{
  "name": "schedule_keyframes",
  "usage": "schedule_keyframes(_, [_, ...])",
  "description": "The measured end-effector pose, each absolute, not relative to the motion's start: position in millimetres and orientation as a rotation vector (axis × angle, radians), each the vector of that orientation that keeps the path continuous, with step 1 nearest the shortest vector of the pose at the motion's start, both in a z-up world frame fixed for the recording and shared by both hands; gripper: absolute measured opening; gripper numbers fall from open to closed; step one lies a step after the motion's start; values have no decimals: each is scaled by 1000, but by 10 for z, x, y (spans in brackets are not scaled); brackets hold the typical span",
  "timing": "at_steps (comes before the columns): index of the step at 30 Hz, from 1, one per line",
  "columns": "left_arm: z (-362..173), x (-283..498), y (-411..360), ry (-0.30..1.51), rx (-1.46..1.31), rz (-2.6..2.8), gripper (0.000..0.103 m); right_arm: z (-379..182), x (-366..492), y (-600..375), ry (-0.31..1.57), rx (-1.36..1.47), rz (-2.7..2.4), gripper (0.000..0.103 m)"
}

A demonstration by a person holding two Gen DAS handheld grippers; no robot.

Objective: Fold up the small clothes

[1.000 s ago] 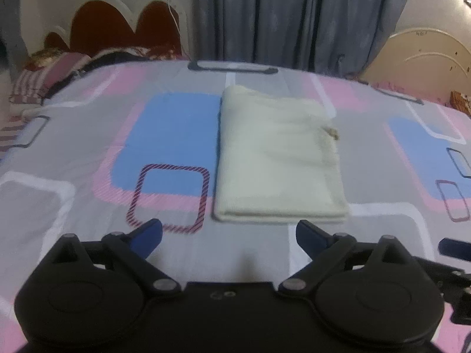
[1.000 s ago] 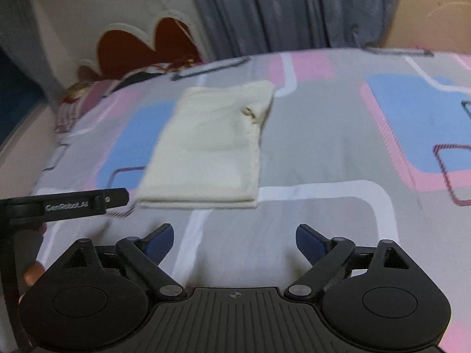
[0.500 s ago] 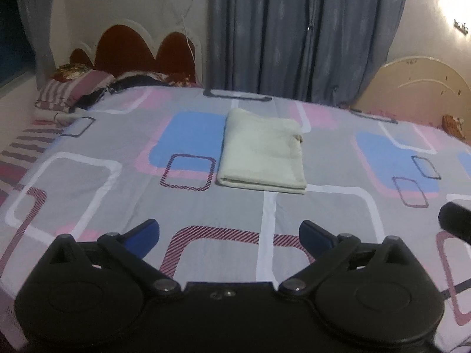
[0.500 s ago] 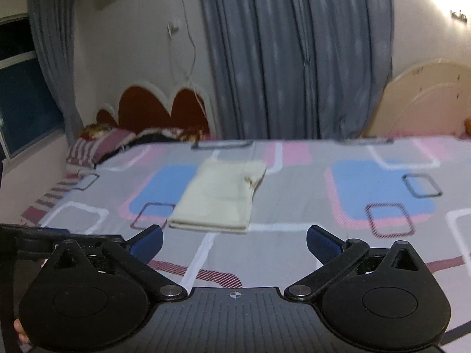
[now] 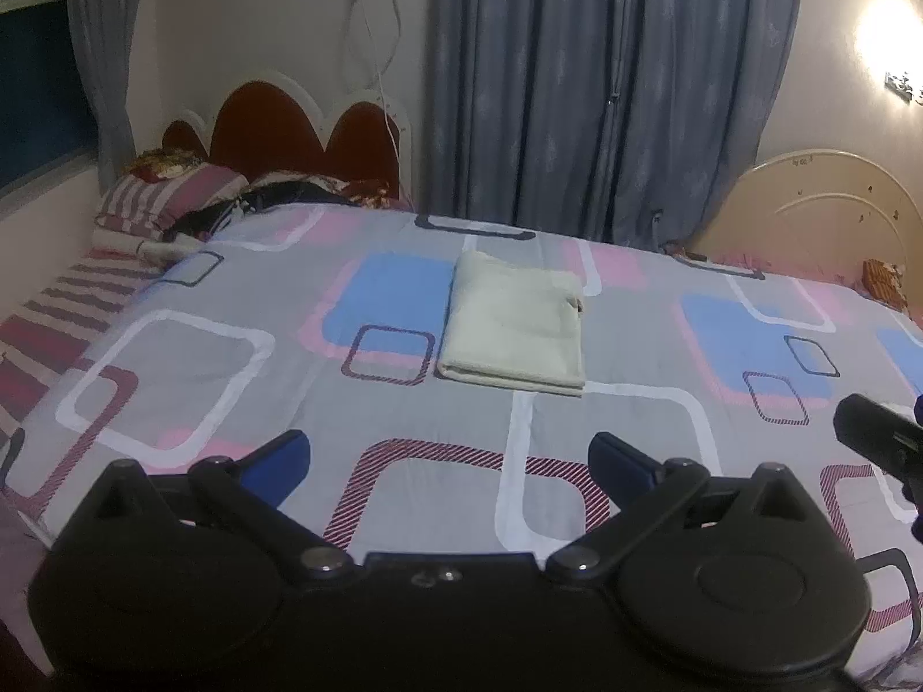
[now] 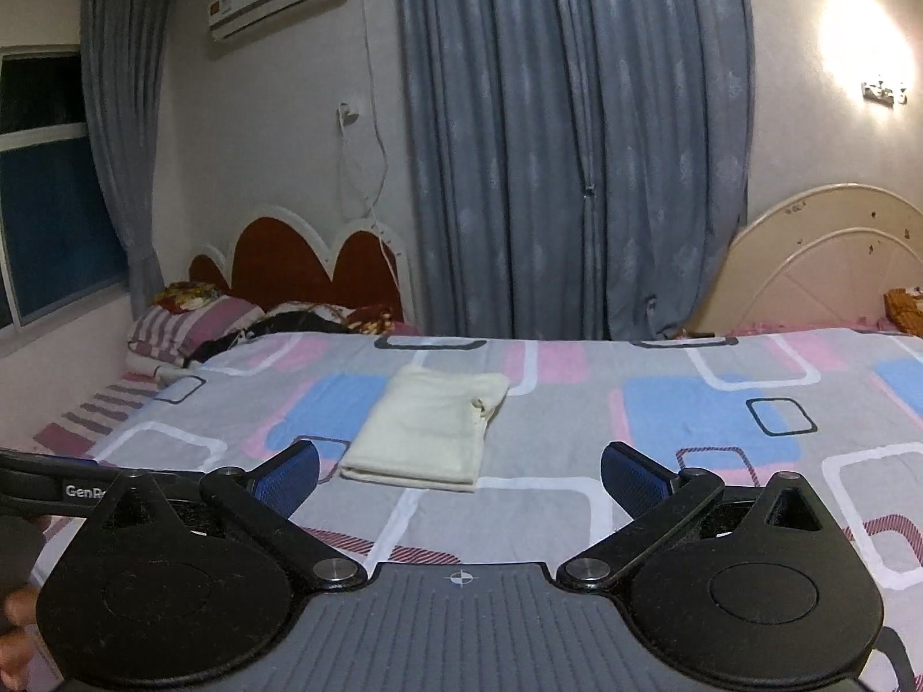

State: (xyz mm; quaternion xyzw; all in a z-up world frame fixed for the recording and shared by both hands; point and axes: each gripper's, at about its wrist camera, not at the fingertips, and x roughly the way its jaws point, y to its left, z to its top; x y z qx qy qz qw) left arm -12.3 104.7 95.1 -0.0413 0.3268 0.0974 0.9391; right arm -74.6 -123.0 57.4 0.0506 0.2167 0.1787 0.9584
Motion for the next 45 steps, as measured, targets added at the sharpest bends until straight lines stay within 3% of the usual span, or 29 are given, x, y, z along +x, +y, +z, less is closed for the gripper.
schedule_keyframes(45, [949, -195, 1071, 673, -96, 221, 103, 540, -749, -1349, 453, 120, 386, 103])
